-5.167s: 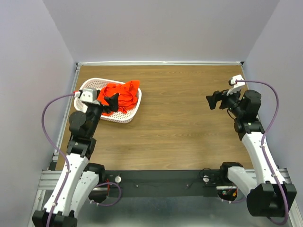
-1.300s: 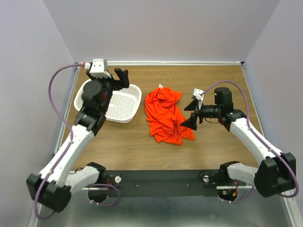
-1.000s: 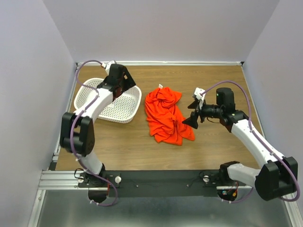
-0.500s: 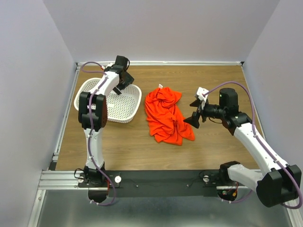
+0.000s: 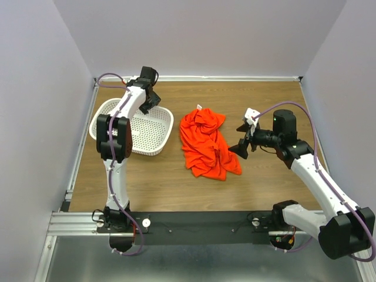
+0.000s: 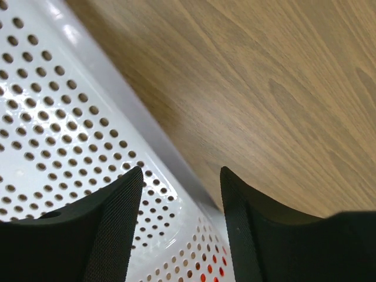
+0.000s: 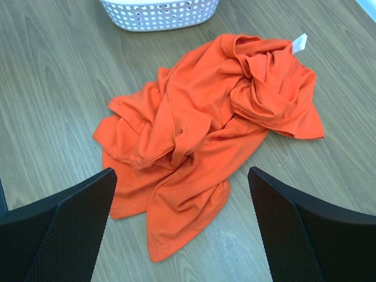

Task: Fold and stack the t-shirts
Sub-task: Flatten the tshirt out

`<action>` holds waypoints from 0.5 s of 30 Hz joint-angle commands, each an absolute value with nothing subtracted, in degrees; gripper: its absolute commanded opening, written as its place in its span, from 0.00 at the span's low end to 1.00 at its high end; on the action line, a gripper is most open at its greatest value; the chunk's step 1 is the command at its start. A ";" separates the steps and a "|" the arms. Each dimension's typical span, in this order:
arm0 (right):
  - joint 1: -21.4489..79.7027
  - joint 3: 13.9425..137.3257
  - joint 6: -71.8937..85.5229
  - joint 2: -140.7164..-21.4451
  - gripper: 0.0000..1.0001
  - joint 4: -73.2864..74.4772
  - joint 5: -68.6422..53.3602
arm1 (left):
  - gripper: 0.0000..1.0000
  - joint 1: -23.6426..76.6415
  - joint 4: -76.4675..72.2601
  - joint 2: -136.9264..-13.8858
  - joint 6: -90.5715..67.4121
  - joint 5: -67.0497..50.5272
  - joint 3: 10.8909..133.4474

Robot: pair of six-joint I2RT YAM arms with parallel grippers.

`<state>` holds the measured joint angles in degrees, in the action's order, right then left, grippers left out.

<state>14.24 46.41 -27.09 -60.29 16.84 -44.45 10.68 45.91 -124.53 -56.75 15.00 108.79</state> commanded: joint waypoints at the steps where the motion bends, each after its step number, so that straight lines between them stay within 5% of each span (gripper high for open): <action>1: 14.15 46.41 -27.68 -59.33 1.00 17.84 -42.98 | 0.57 10.28 46.59 -125.33 -54.50 17.23 110.57; 7: 14.15 46.49 -27.86 -59.06 1.00 17.84 -42.28 | 0.27 10.90 44.74 -122.61 -47.48 15.65 108.90; 10: 14.15 46.49 -27.95 -58.54 1.00 17.84 -42.19 | 0.00 10.90 42.98 -120.24 -41.94 15.47 104.95; 15: 14.15 46.49 -27.77 -58.27 1.00 17.75 -43.15 | 0.00 10.90 40.79 -115.85 -34.91 20.20 98.63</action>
